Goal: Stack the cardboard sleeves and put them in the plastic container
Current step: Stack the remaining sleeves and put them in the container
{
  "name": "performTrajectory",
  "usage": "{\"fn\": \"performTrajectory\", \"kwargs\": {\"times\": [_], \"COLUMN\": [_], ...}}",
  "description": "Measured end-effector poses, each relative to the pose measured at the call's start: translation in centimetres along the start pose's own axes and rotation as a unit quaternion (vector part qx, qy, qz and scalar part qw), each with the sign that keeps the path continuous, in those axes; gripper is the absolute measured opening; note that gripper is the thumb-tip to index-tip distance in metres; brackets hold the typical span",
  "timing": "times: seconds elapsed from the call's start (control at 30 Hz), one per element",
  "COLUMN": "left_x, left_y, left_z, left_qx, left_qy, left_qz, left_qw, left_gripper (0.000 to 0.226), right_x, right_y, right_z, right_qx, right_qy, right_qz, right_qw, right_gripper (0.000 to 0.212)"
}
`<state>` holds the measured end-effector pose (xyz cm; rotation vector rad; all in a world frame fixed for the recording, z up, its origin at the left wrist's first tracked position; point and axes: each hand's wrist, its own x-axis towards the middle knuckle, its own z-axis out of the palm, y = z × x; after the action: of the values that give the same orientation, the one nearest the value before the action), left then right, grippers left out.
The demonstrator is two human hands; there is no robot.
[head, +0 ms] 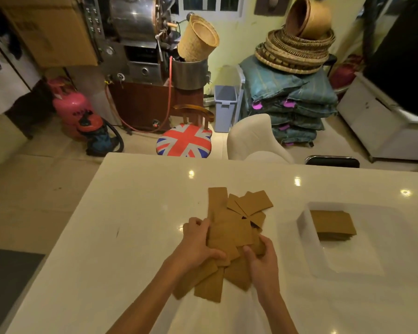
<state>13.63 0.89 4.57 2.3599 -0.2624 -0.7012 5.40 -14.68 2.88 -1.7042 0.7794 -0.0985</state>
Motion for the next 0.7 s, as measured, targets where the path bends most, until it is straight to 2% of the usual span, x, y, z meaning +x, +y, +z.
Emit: {"fn": "performTrajectory", "kwargs": {"times": [0.1, 0.27, 0.33, 0.4, 0.47, 0.57, 0.7], "left_x": [-0.5, -1.4, -2.3, -3.2, -4.0, -4.9, -4.8], "left_y": [0.4, 1.8, 3.0, 4.0, 4.2, 3.3, 2.3], "left_z": [0.7, -0.1, -1.2, -1.9, -1.7, 0.4, 2.2], "left_qx": [0.017, -0.087, -0.066, -0.004, 0.050, 0.059, 0.070], "left_qy": [0.031, 0.043, 0.071, 0.113, 0.130, 0.109, 0.122], "left_qz": [0.005, 0.009, 0.062, 0.125, 0.163, 0.191, 0.212], "left_qw": [0.999, 0.995, 0.993, 0.986, 0.977, 0.974, 0.967], "left_gripper": [0.087, 0.087, 0.084, 0.076, 0.064, 0.048, 0.042], "right_x": [-0.7, -1.6, -2.0, -2.0, -1.9, -1.9, -2.4], "right_y": [0.4, -0.5, -0.7, -0.8, -0.5, 1.0, 2.2], "right_z": [0.0, -0.7, -1.1, -1.8, -2.8, -3.8, -5.4], "right_qx": [0.023, 0.152, 0.221, 0.267, 0.261, 0.211, 0.125], "right_qy": [0.001, -0.042, -0.042, -0.066, -0.103, -0.128, -0.167], "right_qz": [-0.018, -0.028, -0.035, -0.055, -0.077, -0.088, -0.100], "right_qw": [1.000, 0.987, 0.974, 0.960, 0.957, 0.965, 0.973], "right_gripper": [0.042, 0.033, 0.032, 0.047, 0.066, 0.062, 0.058]}}
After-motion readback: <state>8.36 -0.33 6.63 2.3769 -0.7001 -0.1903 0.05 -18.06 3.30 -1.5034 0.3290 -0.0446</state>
